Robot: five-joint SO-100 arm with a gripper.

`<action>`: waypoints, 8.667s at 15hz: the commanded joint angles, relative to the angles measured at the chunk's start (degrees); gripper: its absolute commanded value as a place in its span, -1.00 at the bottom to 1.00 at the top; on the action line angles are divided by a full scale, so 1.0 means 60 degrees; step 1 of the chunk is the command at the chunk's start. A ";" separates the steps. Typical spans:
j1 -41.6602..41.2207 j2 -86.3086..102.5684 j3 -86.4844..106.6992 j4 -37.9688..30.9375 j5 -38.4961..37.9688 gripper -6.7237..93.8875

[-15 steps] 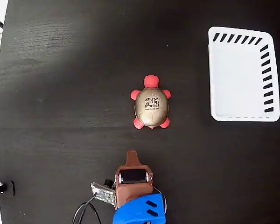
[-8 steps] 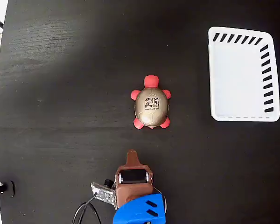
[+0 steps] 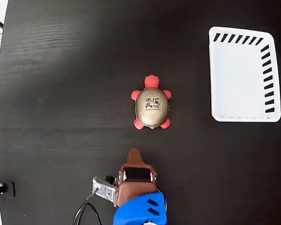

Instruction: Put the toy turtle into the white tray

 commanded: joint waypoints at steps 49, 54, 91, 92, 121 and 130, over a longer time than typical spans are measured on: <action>0.1099 -1.5220 -1.3330 0.4365 1.1074 0.13; 0.1260 -1.5396 -1.2832 0.3779 1.1074 0.14; 0.0894 -1.7271 -1.1118 0.0396 1.1514 0.48; 0.0894 -1.7241 -1.1118 0.0396 1.1514 0.45; 0.1655 -1.5103 -1.4897 0.5010 0.5771 -0.87; 0.2139 -1.3740 -1.5996 0.4746 0.2607 -0.87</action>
